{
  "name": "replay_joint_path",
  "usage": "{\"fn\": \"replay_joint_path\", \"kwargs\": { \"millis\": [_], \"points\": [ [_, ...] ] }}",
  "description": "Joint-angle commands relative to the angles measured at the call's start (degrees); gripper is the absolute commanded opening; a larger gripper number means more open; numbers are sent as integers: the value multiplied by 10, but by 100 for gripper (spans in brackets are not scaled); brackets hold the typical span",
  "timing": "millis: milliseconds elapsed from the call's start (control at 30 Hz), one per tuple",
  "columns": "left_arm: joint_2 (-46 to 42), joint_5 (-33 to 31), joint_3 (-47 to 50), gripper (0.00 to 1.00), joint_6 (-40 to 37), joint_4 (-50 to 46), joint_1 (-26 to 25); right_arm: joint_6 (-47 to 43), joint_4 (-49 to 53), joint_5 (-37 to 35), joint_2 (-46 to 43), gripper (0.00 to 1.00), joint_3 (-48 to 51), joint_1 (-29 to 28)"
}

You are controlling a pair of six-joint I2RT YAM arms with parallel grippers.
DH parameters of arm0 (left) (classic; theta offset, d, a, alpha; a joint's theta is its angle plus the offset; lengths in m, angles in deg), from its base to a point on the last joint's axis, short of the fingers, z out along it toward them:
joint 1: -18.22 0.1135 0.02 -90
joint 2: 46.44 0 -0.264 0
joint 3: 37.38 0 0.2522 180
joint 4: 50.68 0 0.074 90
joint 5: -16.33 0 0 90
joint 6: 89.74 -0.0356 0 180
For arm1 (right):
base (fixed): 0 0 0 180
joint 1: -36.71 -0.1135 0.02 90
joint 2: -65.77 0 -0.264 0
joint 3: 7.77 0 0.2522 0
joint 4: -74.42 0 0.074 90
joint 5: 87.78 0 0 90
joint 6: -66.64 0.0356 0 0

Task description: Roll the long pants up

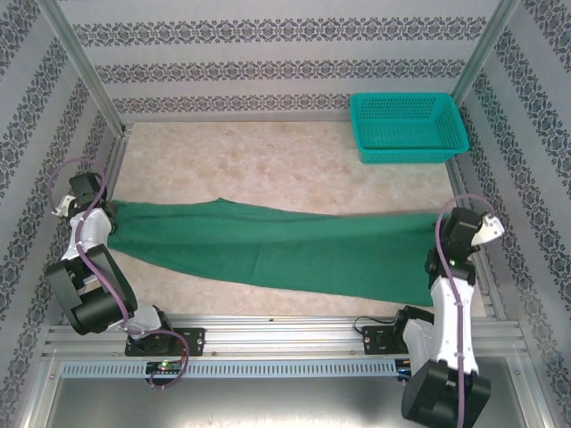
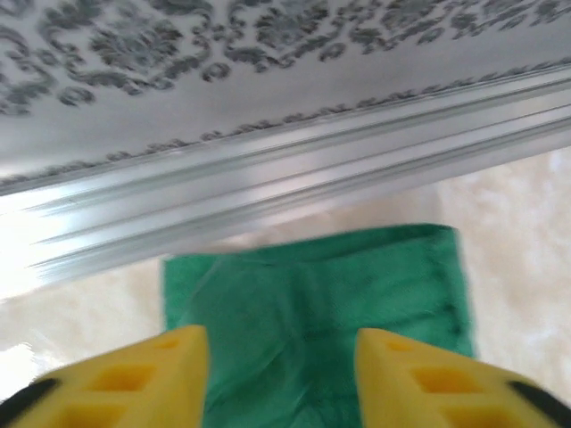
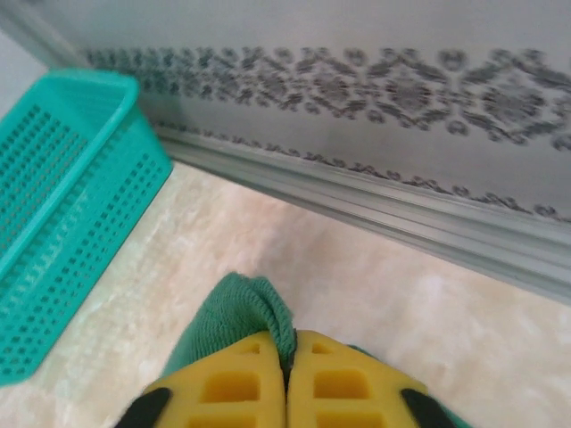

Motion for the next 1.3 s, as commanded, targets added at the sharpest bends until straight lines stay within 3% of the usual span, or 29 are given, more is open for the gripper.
{"fn": "replay_joint_path", "kwargs": {
  "millis": [0,67,100,200,300,333,400,433,467,500,567,700,833,1067,1267],
  "points": [
    [-35,-47,17,67,34,8,10,42,34,-49,-79,47,33,7],
    [-43,-36,12,73,40,19,10,38,41,-59,-116,74,42,7],
    [-44,-27,6,73,43,21,10,33,41,-59,-121,79,40,7],
    [-48,-5,-28,69,37,20,-5,8,29,-28,-90,85,10,2],
    [-61,8,-59,69,-11,20,-46,-39,33,-25,-21,89,-47,-44],
    [-63,13,-71,67,-33,10,-65,-66,31,-23,5,85,-66,-69],
    [-55,65,-84,50,-85,8,-95,-119,37,-9,58,67,-107,-133],
    [-43,88,-95,26,-108,-14,-112,-145,45,-2,93,50,-131,-172],
    [-28,94,-103,1,-132,-30,-134,-164,62,-1,129,21,-158,-210],
    [-21,91,-105,0,-150,-45,-152,-179,74,-6,156,1,-177,-243],
    [-9,92,-92,0,-183,-59,-190,-210,98,-27,213,0,-209,-323],
    [-11,127,-65,0,-212,-88,-225,-222,123,13,293,0,-235,-413],
    [-22,206,-47,2,-209,-126,-241,-195,169,102,373,0,-275,-437],
    [-9,196,-23,37,-216,-151,-267,-171,211,161,506,0,-343,-456],
    [68,207,-29,41,-218,-133,-271,-159,215,208,597,0,-384,-466]
  ]
}}
